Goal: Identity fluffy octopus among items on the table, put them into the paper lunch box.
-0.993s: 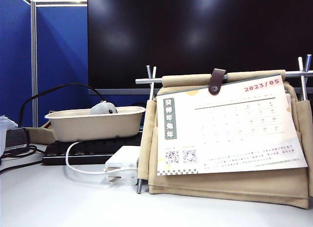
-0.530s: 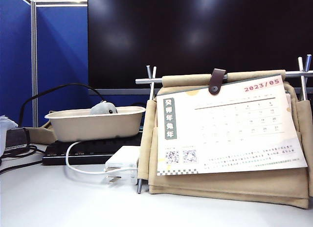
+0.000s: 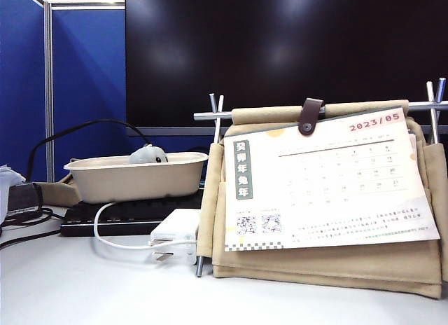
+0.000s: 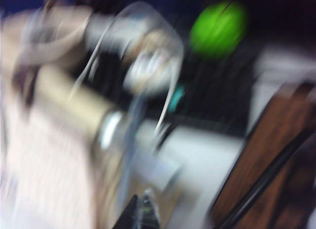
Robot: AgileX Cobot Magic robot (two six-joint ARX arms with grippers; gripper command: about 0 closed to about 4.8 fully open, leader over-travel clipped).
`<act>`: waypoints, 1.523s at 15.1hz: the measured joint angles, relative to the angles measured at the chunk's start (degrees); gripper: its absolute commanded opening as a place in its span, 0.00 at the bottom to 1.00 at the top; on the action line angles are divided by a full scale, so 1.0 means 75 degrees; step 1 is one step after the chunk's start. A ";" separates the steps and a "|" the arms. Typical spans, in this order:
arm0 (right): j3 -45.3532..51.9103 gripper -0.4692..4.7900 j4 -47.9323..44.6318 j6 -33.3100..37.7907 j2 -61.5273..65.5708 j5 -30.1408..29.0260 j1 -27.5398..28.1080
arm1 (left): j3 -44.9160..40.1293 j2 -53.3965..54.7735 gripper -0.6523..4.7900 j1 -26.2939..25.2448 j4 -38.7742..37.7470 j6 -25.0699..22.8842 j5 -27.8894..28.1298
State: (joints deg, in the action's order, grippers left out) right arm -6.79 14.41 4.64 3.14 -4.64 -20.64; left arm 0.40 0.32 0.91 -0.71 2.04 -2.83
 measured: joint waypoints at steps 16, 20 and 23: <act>0.0836 0.08 -0.1766 -0.0058 -0.0388 -0.0536 0.2664 | 0.0000 0.0000 0.11 0.0000 -0.0052 0.0003 -0.0003; 0.0836 0.08 -0.1766 -0.0058 -0.0388 -0.0568 0.2664 | 0.0000 0.0000 0.11 0.0000 -0.0052 0.0003 -0.0003; 0.0836 0.08 -0.1766 -0.0058 -0.0388 -0.0568 0.2664 | 0.0000 0.0000 0.11 0.0000 -0.0052 0.0003 -0.0003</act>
State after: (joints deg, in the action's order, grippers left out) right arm -0.51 1.17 4.21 0.23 -8.91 -0.67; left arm 0.40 0.32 0.91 -1.10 2.07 -2.85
